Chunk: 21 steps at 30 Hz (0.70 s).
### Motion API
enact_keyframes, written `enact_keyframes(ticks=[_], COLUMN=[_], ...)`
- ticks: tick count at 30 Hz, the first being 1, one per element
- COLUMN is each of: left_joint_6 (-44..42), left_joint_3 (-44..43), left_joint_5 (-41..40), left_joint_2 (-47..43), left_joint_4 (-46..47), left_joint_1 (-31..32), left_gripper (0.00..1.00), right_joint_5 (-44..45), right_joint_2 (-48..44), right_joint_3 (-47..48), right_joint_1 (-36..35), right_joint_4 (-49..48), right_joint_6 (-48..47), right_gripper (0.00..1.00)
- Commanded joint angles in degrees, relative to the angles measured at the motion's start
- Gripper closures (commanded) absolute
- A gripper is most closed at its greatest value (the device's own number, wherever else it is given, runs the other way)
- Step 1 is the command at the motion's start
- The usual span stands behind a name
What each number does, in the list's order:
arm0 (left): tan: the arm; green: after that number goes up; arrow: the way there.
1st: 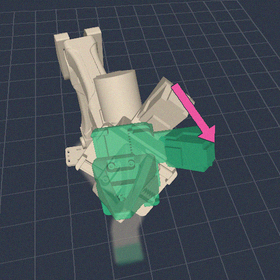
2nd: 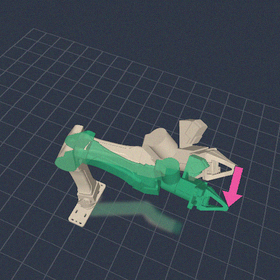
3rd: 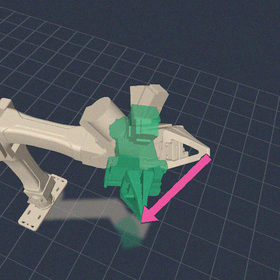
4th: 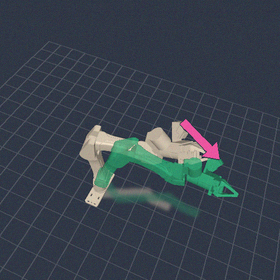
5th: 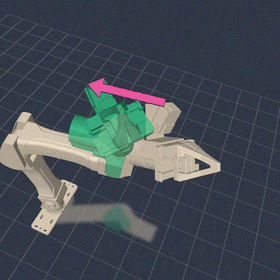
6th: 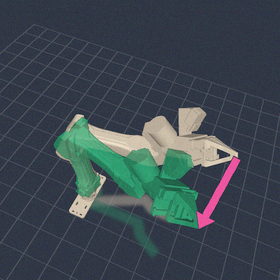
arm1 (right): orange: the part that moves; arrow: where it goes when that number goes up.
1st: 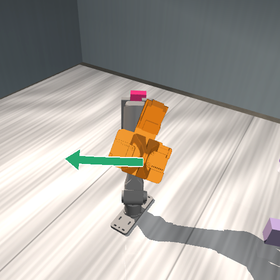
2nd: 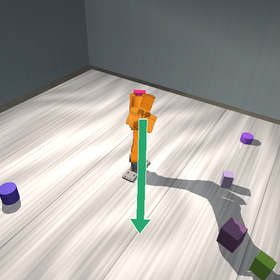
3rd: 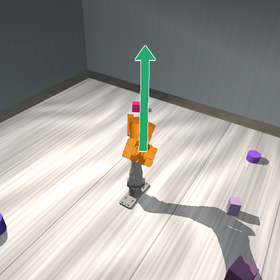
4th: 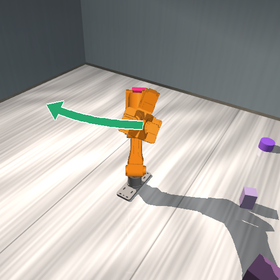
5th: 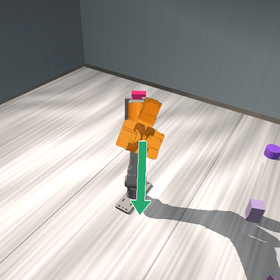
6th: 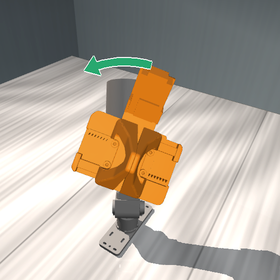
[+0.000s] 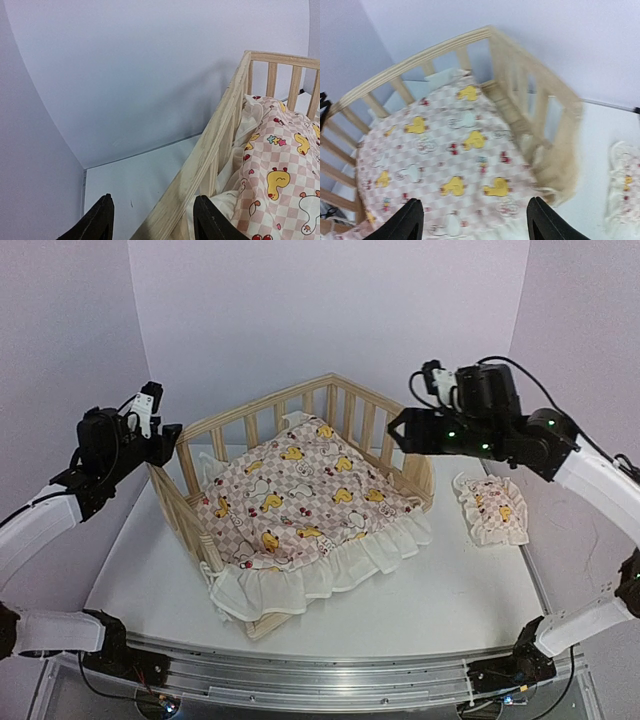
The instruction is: Set up the pet bed
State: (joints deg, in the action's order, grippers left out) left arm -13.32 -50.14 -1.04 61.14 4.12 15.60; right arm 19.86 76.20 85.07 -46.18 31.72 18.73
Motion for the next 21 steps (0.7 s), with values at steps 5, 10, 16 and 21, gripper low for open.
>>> enact_keyframes(ticks=[5,10,16,21], left_joint_6=[-6.09,-5.15,-6.86,-2.15], left_joint_3=[-13.0,-21.65,-23.7,-19.19], left_joint_5=[4.26,8.34,3.1,-3.43], left_joint_2=[13.03,10.08,3.24,-0.81], left_joint_4=[-2.48,-8.1,-16.22,-28.2], left_joint_1=[-0.73,-0.71,-1.47,-8.29], left_gripper=[0.46,0.45,0.43,0.42], right_joint_5=[-18.3,-29.34,-36.93,-39.29], right_joint_2=[3.18,10.52,14.23,17.86], right_joint_3=[-1.95,-0.12,-5.64,-7.41], right_joint_1=[23.08,27.13,32.01,32.44], right_joint_4=[5.86,3.69,-9.74,-16.0], right_joint_6=[-16.25,-25.24,-26.24,-25.21], right_gripper=[0.21,0.21,0.26,0.31])
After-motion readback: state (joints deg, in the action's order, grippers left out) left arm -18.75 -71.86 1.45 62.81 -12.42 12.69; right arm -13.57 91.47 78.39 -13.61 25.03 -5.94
